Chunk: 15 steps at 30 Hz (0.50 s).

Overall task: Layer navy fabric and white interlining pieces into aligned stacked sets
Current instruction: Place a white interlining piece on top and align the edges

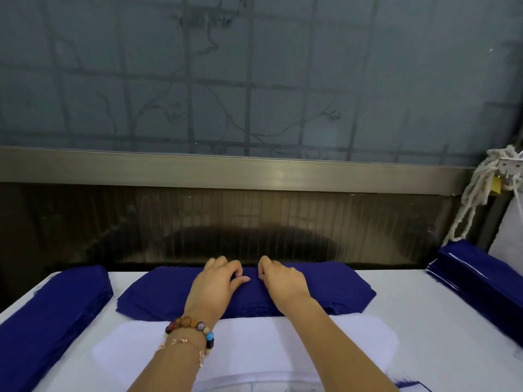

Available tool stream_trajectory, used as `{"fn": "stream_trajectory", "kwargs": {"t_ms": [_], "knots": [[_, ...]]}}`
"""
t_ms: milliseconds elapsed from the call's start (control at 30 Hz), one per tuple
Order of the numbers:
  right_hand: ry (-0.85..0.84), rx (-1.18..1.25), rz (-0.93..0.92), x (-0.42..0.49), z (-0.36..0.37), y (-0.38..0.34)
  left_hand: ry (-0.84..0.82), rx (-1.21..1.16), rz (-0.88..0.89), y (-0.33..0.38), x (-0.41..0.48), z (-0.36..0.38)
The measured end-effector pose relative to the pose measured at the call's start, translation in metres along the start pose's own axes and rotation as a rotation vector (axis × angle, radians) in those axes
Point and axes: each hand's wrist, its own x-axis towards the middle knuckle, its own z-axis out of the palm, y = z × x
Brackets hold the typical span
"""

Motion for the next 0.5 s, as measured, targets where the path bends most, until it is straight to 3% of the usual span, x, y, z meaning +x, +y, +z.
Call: {"fn": "stream_trajectory", "kwargs": {"t_ms": [500], "knots": [[0.251,-0.159,-0.106,-0.007,0.019,-0.002,0.061,0.088,0.012,-0.005,0.001,0.008]]}}
